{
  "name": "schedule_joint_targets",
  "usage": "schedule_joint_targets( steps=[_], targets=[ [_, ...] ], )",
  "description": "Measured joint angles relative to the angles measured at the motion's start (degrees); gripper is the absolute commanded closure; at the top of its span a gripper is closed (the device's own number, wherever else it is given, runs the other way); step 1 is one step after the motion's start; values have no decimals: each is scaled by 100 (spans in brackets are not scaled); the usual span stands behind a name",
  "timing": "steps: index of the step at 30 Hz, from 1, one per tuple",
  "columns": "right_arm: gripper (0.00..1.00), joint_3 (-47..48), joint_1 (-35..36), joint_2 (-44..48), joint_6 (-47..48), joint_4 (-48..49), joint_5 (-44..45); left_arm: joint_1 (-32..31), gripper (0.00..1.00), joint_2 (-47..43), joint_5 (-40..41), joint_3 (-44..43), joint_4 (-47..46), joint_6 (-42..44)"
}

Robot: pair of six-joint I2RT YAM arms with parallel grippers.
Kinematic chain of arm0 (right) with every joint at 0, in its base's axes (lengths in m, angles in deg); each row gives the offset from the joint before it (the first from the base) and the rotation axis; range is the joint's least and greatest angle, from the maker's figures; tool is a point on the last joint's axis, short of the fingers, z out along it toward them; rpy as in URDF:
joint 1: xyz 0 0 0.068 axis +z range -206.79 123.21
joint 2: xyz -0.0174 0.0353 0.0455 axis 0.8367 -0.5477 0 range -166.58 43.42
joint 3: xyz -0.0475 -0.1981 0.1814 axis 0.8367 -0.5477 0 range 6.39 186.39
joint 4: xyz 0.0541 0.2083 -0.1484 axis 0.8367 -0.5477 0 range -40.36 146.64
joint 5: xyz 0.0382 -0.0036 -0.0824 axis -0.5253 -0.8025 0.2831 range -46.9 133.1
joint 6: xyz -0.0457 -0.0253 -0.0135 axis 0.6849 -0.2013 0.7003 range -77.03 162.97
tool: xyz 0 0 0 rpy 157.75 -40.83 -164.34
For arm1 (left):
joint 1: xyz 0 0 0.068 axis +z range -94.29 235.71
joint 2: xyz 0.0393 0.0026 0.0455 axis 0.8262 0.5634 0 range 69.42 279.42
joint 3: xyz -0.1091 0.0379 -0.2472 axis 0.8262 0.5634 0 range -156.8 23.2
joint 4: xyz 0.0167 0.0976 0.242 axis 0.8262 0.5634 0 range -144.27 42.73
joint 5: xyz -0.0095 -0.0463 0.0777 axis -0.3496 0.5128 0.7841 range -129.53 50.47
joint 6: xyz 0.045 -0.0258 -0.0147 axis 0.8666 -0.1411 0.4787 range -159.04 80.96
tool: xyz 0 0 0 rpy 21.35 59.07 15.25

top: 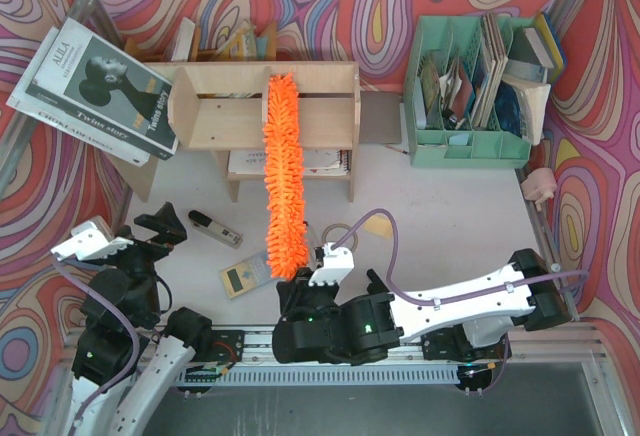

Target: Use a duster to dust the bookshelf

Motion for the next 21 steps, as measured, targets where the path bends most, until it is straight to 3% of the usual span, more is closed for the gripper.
schedule_joint_targets(
  steps=[6, 13, 21],
  targets=[
    [100, -116, -223, 4, -254, -31, -345, 0, 2, 31, 2, 0, 2, 0],
    [100, -116, -221, 61, -1198, -817, -297, 0, 2, 31, 0, 0, 2, 0],
    [100, -118, -229, 101, -623, -299, -424, 0, 2, 39, -17, 0, 2, 0]
  ],
)
